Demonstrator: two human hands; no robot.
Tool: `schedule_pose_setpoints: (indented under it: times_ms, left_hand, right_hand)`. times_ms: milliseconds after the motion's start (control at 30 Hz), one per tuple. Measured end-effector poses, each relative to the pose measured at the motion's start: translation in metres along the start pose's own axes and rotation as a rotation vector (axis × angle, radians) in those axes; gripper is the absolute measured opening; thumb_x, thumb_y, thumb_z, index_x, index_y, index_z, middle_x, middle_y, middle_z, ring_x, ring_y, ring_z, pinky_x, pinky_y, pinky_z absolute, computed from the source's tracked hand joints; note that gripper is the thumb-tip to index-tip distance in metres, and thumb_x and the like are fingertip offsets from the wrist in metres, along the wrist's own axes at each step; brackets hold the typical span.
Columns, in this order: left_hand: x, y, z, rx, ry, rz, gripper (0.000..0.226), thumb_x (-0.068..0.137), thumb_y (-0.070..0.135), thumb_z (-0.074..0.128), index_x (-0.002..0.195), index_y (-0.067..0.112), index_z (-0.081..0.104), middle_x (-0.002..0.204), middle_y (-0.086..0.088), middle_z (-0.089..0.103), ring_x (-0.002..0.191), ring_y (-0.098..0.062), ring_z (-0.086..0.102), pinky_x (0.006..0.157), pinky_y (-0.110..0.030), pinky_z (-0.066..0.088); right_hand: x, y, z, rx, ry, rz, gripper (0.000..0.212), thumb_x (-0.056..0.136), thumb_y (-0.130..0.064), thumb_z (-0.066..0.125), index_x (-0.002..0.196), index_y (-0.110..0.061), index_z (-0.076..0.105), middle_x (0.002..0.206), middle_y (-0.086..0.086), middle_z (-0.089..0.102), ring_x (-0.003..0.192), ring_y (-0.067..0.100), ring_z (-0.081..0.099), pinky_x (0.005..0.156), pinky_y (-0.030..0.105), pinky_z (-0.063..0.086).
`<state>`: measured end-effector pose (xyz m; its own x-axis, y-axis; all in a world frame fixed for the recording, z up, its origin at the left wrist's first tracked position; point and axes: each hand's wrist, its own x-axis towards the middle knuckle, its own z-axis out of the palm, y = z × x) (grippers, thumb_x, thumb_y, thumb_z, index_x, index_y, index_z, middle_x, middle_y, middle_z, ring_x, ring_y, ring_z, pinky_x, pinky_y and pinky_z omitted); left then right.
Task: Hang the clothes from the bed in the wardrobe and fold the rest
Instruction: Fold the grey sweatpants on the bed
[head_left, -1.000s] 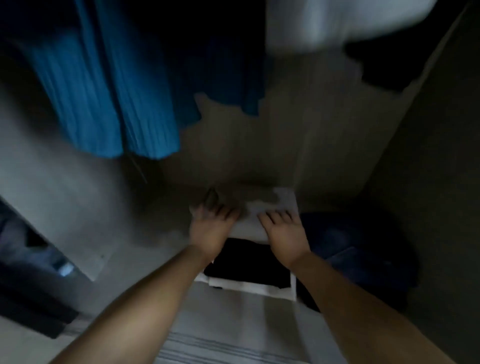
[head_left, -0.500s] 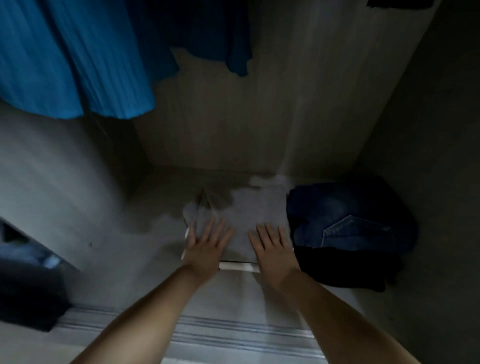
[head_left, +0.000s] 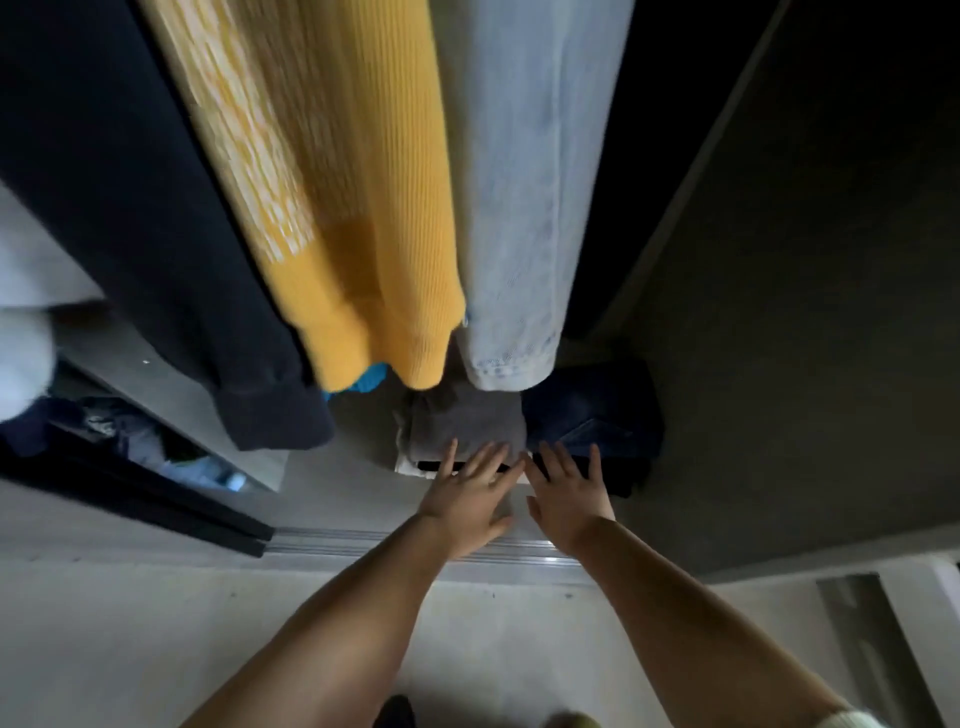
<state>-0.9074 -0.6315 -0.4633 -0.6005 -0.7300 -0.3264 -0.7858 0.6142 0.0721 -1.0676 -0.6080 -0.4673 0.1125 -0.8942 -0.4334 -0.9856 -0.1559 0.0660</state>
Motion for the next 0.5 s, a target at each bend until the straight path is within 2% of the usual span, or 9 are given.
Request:
schedule_pose_setpoints:
  times_ms: [167,300,400,500]
  left_hand:
    - [-0.049,0.041,-0.098,-0.036,-0.032,0.018,0.067,0.098,0.045,0.037,0.153,0.026,0.004,0.161,-0.001,0.003,0.148,-0.018,0.002,0.117,-0.052,-0.003]
    - [-0.079,0.072,-0.152,-0.107,-0.077,0.059,0.065,0.098,0.045,0.038,0.152,0.026,0.009,0.160,-0.002,0.009,0.146,-0.021,0.011,0.117,-0.051,0.001]
    - [-0.097,0.087,-0.181,-0.085,-0.103,0.099,0.065,0.097,0.046,0.037,0.152,0.027,0.008,0.159,-0.002,0.009,0.145,-0.021,0.014,0.118,-0.048,0.005]
    - [-0.110,0.101,-0.208,-0.040,-0.105,0.175,0.065,0.098,0.046,0.037,0.153,0.026,0.009,0.159,-0.002,0.012,0.143,-0.022,0.018,0.115,-0.042,0.012]
  right_hand:
    - [-0.085,0.013,-0.083,0.087,0.005,0.078,0.060,0.101,-0.037,0.031,0.153,-0.022,0.005,0.160,0.006,0.006,0.148,0.022,0.005,0.115,0.058,-0.004]
    - [-0.148,0.029,-0.122,0.159,0.029,0.175,0.055,0.100,-0.037,0.034,0.151,-0.021,0.018,0.157,0.007,0.017,0.144,0.023,0.016,0.116,0.055,0.003]
    - [-0.185,0.032,-0.139,0.213,0.044,0.267,0.050,0.100,-0.035,0.033,0.147,-0.020,0.026,0.155,0.007,0.022,0.142,0.024,0.023,0.115,0.049,0.015]
    - [-0.219,0.031,-0.150,0.340,0.057,0.380,0.042,0.099,-0.035,0.034,0.139,-0.020,0.038,0.146,0.007,0.036,0.134,0.026,0.036,0.108,0.043,0.029]
